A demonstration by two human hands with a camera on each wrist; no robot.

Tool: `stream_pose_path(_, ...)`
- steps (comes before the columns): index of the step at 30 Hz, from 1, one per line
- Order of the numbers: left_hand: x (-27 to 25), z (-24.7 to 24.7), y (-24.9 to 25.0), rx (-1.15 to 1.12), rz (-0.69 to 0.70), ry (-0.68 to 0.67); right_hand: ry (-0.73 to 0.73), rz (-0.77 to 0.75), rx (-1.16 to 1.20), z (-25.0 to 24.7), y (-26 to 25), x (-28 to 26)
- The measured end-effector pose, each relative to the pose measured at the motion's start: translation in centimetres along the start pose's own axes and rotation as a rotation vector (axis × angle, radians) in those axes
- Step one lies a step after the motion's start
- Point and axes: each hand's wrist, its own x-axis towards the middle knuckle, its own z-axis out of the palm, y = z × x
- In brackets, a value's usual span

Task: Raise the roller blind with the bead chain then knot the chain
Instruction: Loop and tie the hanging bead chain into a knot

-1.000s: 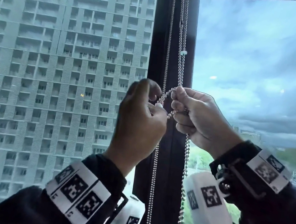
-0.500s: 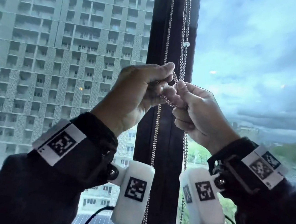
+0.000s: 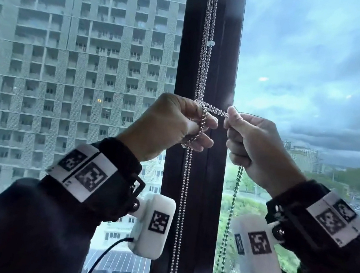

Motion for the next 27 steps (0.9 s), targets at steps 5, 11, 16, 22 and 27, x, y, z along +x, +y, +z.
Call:
stream_pose_path(5,0.6,0.4,-1.1,-0.077,-0.018,0.091,0.014,-0.123,-0.145,-0.7,0.9,-1.0)
stream_pose_path(11,1.0,1.9,-0.2,-0.187,-0.1,0.043,-0.038,-0.481,-0.519,1.3,2.1,-1.6)
stream_pose_path(16,1.3,2.6,-0.6,-0.291,-0.158,0.124,0.093,-0.532,-0.541,2.2,3.0,-1.0)
stream_pose_path(22,1.0,3.2,-1.2,-0.407,-0.178,0.222,0.22,-0.448,-0.505,2.6,3.7,-1.0)
stream_pose_path(27,0.6,2.6,-1.0,-0.608,-0.21,0.143,0.232,-0.341,-0.512,2.2,3.2,-0.9)
